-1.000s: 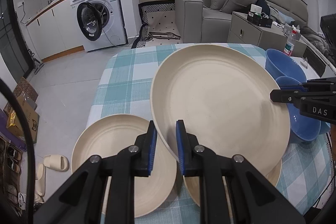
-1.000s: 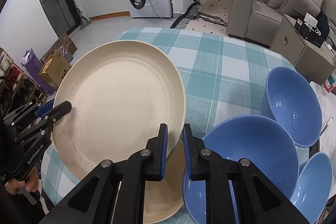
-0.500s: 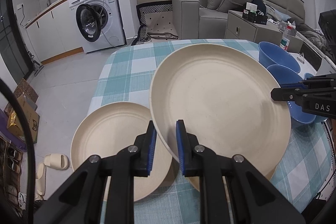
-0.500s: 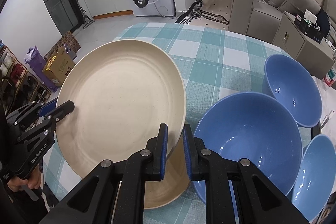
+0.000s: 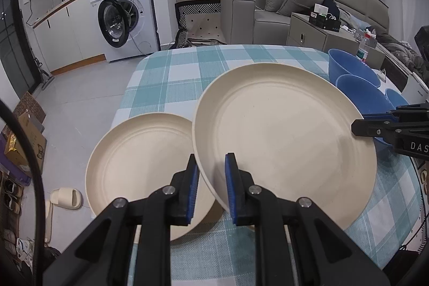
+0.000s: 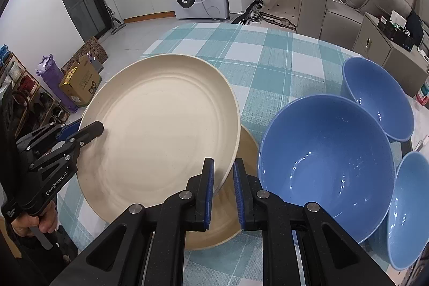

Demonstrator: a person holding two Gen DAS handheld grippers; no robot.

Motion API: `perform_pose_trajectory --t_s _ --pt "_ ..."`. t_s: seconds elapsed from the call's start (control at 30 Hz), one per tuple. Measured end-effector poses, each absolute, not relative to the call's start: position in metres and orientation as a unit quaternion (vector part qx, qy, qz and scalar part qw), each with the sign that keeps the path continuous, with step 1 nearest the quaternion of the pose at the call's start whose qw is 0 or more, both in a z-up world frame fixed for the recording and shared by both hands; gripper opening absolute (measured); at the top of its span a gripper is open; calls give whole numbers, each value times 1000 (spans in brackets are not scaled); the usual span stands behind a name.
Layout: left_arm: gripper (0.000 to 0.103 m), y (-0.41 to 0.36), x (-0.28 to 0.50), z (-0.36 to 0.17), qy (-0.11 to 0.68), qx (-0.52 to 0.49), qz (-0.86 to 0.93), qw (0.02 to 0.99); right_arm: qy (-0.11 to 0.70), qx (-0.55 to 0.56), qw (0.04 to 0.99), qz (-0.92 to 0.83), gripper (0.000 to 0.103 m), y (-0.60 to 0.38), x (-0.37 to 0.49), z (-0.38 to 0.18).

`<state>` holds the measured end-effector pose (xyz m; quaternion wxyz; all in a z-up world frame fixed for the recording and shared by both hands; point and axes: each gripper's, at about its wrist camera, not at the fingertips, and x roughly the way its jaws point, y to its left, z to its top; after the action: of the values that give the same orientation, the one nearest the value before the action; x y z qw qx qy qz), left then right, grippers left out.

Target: Organize plates and bowls

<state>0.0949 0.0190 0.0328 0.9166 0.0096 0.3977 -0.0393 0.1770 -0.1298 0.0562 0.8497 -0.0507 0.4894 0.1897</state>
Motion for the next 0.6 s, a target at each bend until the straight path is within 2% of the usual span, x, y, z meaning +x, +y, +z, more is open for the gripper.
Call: perform_pose_trajectory --t_s 0.6 --pt "18 9 89 15 408 35 -54 911 494 -36 849 183 15 -141 160 39"
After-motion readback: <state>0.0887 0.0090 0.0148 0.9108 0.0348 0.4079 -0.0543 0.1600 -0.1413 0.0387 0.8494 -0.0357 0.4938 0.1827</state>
